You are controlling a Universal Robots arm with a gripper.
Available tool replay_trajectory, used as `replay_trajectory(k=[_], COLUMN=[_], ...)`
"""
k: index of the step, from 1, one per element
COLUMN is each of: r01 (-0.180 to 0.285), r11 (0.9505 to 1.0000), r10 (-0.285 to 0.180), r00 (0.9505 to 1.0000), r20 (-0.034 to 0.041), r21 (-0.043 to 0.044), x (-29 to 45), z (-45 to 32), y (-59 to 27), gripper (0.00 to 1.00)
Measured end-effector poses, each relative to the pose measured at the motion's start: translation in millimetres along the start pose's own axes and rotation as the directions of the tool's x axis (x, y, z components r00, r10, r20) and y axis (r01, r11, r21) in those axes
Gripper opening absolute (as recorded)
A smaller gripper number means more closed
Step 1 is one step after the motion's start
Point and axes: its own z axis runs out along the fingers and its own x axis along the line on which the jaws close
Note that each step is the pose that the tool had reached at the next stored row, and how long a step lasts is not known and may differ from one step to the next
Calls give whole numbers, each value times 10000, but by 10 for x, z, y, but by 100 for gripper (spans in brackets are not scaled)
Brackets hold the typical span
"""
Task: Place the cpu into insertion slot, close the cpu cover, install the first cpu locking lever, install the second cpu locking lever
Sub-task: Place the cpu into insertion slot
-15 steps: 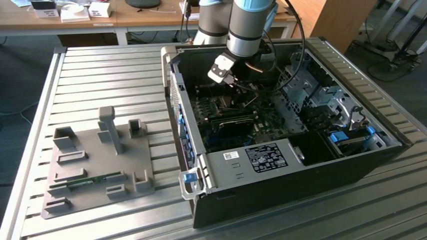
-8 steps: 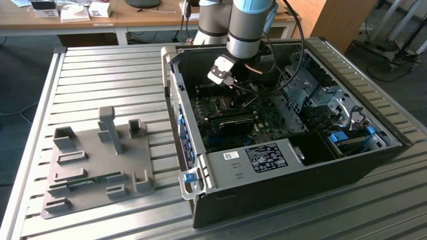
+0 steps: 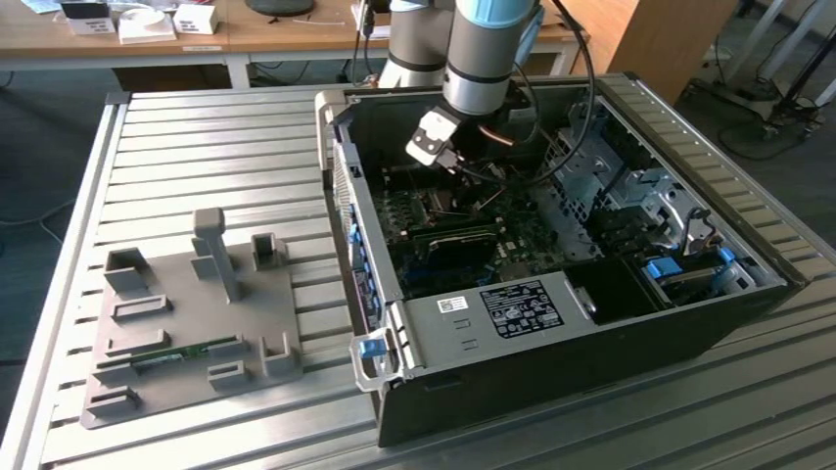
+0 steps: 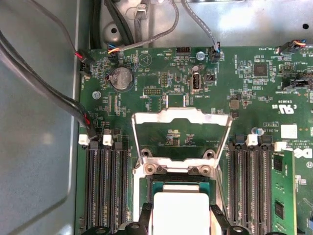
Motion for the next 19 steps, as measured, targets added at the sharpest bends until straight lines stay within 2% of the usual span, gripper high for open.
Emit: replay_trajectory(k=[19], r01=[2], r11=[10000], r10=[-2], r00=[10000], r20=[0], r21=[3], x=[3], z=[53], y=[-7], gripper=[54])
